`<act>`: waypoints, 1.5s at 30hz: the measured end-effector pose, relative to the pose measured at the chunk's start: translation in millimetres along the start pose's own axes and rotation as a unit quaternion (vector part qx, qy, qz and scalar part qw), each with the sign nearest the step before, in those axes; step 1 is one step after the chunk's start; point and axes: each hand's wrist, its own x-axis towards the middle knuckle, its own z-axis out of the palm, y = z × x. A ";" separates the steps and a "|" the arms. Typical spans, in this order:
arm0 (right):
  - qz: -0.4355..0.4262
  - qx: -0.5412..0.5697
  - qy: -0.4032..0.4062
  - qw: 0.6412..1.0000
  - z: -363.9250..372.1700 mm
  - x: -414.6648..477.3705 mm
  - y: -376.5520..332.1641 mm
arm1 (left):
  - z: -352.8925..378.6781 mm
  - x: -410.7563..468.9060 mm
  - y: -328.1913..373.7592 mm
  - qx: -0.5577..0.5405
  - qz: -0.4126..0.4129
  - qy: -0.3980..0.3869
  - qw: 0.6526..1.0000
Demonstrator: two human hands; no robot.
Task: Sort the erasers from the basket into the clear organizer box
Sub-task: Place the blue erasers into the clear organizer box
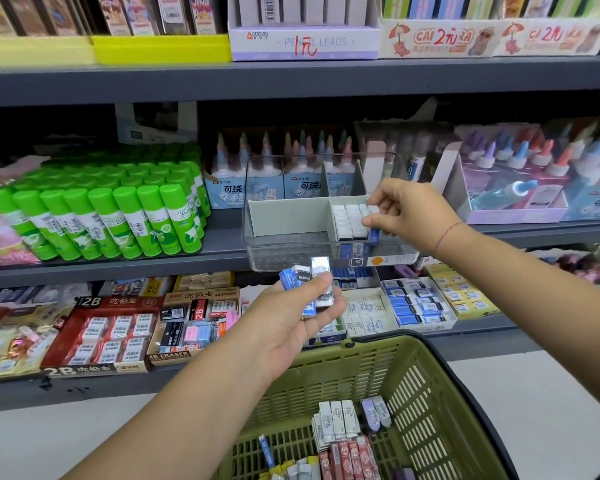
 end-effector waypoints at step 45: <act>0.215 0.461 -0.085 0.857 -3.7 -20.8 -37.2 | -1.6 6.7 14.3 -0.032 0.015 -0.020 0.999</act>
